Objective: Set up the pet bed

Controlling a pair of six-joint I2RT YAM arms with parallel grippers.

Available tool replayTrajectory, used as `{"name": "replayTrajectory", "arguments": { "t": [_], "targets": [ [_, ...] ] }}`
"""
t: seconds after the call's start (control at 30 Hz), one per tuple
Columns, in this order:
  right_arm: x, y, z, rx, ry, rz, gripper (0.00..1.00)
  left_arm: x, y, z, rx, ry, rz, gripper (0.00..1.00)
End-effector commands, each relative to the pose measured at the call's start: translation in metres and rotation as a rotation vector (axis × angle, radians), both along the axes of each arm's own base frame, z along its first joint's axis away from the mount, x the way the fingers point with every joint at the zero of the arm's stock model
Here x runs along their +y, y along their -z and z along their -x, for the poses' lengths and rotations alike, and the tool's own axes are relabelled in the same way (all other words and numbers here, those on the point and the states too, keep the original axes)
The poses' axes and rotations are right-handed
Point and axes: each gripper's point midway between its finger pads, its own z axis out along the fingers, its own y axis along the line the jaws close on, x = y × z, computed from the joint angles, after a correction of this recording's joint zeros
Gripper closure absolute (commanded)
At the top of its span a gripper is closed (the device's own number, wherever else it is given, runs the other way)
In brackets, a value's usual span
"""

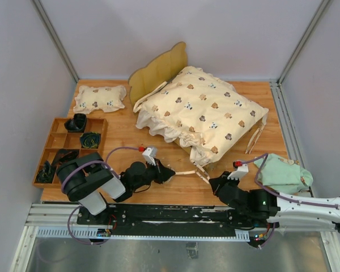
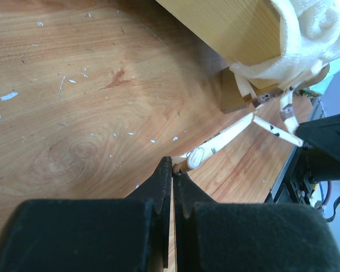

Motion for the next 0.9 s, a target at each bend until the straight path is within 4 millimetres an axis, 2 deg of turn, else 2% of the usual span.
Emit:
{"name": "replayTrajectory", "arguments": {
  "t": [0.0, 0.07, 0.1, 0.17, 0.23, 0.27, 0.43, 0.57, 0.77, 0.87],
  "targets": [
    [-0.021, 0.015, -0.007, -0.024, 0.102, 0.033, 1.00, 0.000, -0.007, -0.006, -0.033, -0.026, 0.009, 1.00],
    [-0.021, 0.007, -0.011, -0.070, 0.082, 0.071, 1.00, 0.002, -0.005, -0.006, -0.037, -0.027, -0.016, 0.95],
    [-0.020, 0.003, -0.012, -0.089, 0.070, 0.090, 1.00, 0.004, -0.004, -0.007, -0.040, -0.033, -0.035, 0.88],
    [-0.016, -0.001, -0.013, -0.122, 0.029, 0.114, 1.00, 0.008, -0.006, -0.010, -0.052, -0.047, -0.071, 0.64],
    [-0.005, -0.006, -0.012, -0.157, -0.037, 0.119, 1.00, 0.012, -0.015, -0.014, -0.070, -0.067, -0.091, 0.50],
    [-0.001, -0.008, -0.011, -0.171, -0.064, 0.119, 1.00, 0.012, -0.027, -0.016, -0.091, -0.077, -0.093, 0.47],
    [0.007, -0.012, -0.009, -0.199, -0.116, 0.112, 1.00, 0.018, -0.066, -0.018, -0.240, -0.068, -0.158, 0.45],
    [0.008, -0.017, -0.008, -0.213, -0.132, 0.105, 1.00, 0.009, -0.095, -0.009, -0.354, 0.028, -0.128, 0.44],
    [0.008, -0.015, -0.009, -0.223, -0.140, 0.116, 1.00, -0.005, -0.104, -0.002, -0.287, 0.068, -0.087, 0.41],
    [0.011, -0.014, -0.007, -0.219, -0.154, 0.110, 1.00, -0.019, -0.115, 0.008, -0.409, 0.174, -0.091, 0.41]
  ]
}}
